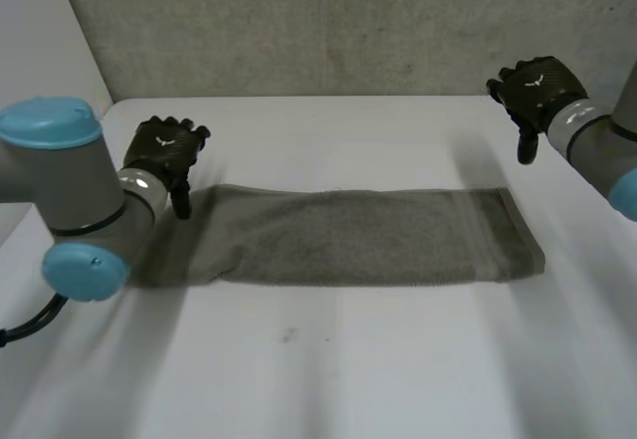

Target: Fold the towel.

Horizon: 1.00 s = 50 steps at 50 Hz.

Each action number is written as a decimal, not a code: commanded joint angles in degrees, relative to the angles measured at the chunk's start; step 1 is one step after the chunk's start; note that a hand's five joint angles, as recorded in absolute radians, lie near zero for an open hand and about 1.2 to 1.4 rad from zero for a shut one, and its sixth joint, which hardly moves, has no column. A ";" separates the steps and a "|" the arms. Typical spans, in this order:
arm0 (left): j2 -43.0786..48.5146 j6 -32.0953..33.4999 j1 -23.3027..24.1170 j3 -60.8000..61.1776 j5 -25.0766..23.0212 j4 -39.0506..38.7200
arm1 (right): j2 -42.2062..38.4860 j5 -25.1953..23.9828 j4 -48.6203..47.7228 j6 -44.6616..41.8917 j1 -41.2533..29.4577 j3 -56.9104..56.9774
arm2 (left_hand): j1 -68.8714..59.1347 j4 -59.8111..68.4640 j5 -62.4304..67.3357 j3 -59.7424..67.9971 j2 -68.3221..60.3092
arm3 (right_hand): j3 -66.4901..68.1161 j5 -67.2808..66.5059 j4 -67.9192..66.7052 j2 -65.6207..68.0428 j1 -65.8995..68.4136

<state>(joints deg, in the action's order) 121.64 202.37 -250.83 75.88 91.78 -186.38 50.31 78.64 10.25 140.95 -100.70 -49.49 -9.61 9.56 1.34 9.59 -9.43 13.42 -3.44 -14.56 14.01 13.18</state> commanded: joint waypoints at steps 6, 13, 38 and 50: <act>-10.54 -0.39 -3.44 14.47 -0.81 -0.39 | 13.50 -5.69 -0.58 0.11 3.31 -27.41 | -0.43 0.48 -1.29 0.46 -0.62 | -3.42 3.44 4.56 -4.01 -3.18; -13.09 -0.74 -3.17 20.18 -0.90 -1.97 | 14.82 -8.50 -6.19 0.20 4.98 -40.14 | -0.39 0.44 -1.34 0.41 -0.57 | 2.69 -2.67 -1.55 2.10 2.93; -13.62 -0.74 -3.61 23.26 -0.90 -6.46 | 10.51 -8.50 -18.69 -0.94 13.86 -43.50 | -0.39 0.44 -1.34 0.41 -0.57 | 66.58 -66.56 -65.44 65.99 66.82; -14.23 -0.74 -3.79 23.88 -0.90 -6.54 | 10.78 -10.43 -12.62 -10.52 27.13 -36.38 | -0.39 0.44 -1.34 0.41 -0.57 | 66.58 -66.56 -65.44 65.99 66.82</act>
<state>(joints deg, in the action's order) 107.65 201.62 -254.52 99.41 90.88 -192.83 61.01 69.61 -6.62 135.37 -78.29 -89.75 -9.57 9.52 1.33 9.59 -9.41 76.23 -66.37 -76.80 74.83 75.14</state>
